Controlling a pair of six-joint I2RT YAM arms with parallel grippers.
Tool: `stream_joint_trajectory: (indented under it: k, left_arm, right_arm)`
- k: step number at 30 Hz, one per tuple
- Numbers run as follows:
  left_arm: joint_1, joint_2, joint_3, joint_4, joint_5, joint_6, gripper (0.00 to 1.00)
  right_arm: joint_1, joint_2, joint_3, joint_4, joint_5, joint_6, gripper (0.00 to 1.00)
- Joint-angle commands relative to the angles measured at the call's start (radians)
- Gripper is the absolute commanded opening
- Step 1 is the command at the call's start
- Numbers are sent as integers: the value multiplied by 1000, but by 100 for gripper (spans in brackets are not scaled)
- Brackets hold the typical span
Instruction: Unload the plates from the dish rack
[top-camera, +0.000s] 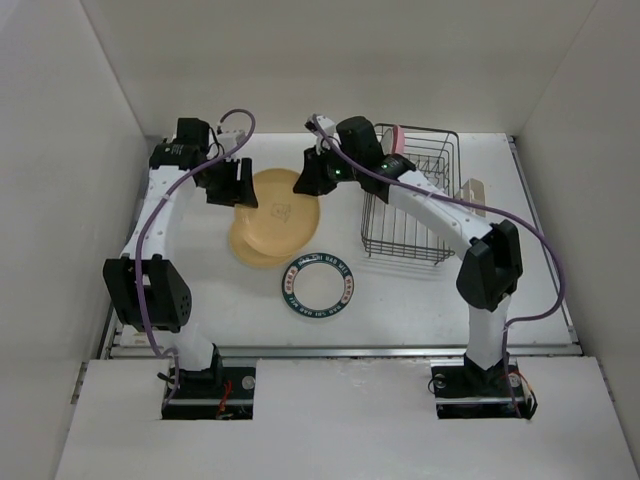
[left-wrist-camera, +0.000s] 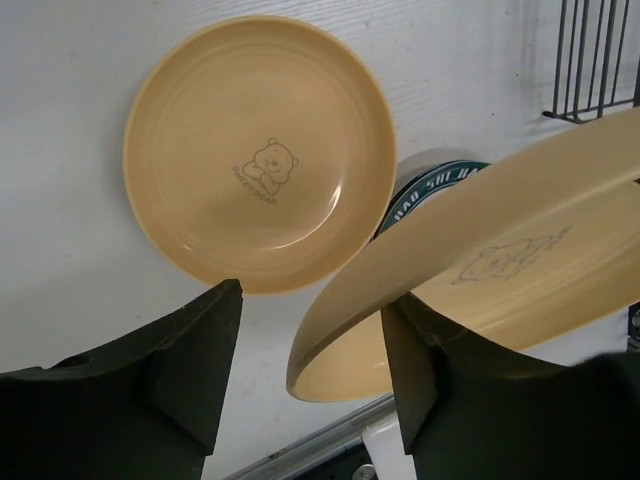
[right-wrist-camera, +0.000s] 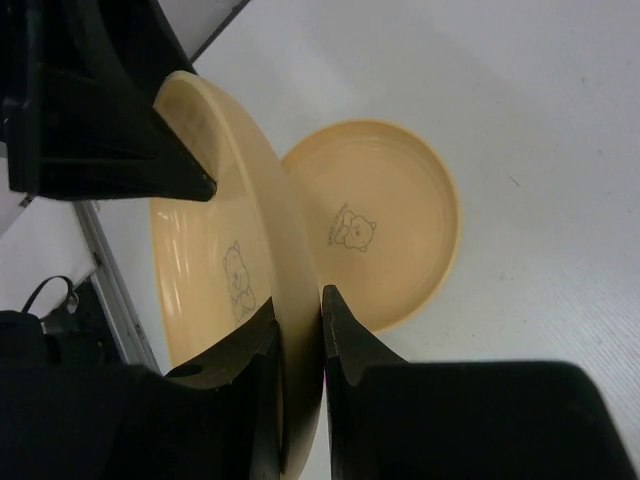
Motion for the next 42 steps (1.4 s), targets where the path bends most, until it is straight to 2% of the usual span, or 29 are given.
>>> stream_joint_trajectory:
  k: [1,4,5,6,7,10,11,13,14,18,23,33,34,37,38,42]
  left_arm:
    - [3,3,-28,-7,-49,5,52]
    - [3,3,-28,-7,-67,5,26]
    - [3,3,-28,-7,-68,-6,9]
    - [3,3,-28,-16,-81,-16,2]
    - [3,3,-15,-17,-100,-16,0]
    - [3,3,-6,-35,-135,-26,0]
    - [3,3,-6,-44,-170,-35,0]
    - [3,3,-6,-55,-213,-35,0]
    - [3,3,3,-66,-262,-35,0]
    - [23,40,3,-89,-359,-35,0]
    - [52,129,12,-116,-370,-58,0]
    - [52,256,43,-150,-272,-33,0]
    - [52,265,54,-159,-272,-24,4]
    - [41,298,66,-187,-294,-13,27]
    - [41,298,75,-187,-326,-3,43]
    - [7,298,75,-187,-408,19,68]
  right_arm:
    - [8,-40,-6,147,-122,38,0]
    - [8,-29,-7,159,-145,47,0]
    - [8,-20,-7,159,-157,47,0]
    - [8,-20,-7,159,-158,47,0]
    - [8,-11,-7,159,-158,47,0]
    - [17,-11,-7,135,-138,47,0]
    - [17,-11,3,135,-125,47,15]
    - [17,-1,23,92,-89,47,37]
    - [17,8,33,78,-75,47,61]
    - [8,8,76,15,87,62,75]
    - [-12,-81,56,15,299,86,78]
    - [-21,-142,-14,-5,304,53,79]
    - [-21,-142,-14,-5,304,53,79]
    - [-21,-142,-14,-5,295,53,79]
    - [-21,-142,-14,-5,295,44,79]
    - [-21,-161,15,-35,365,44,79]
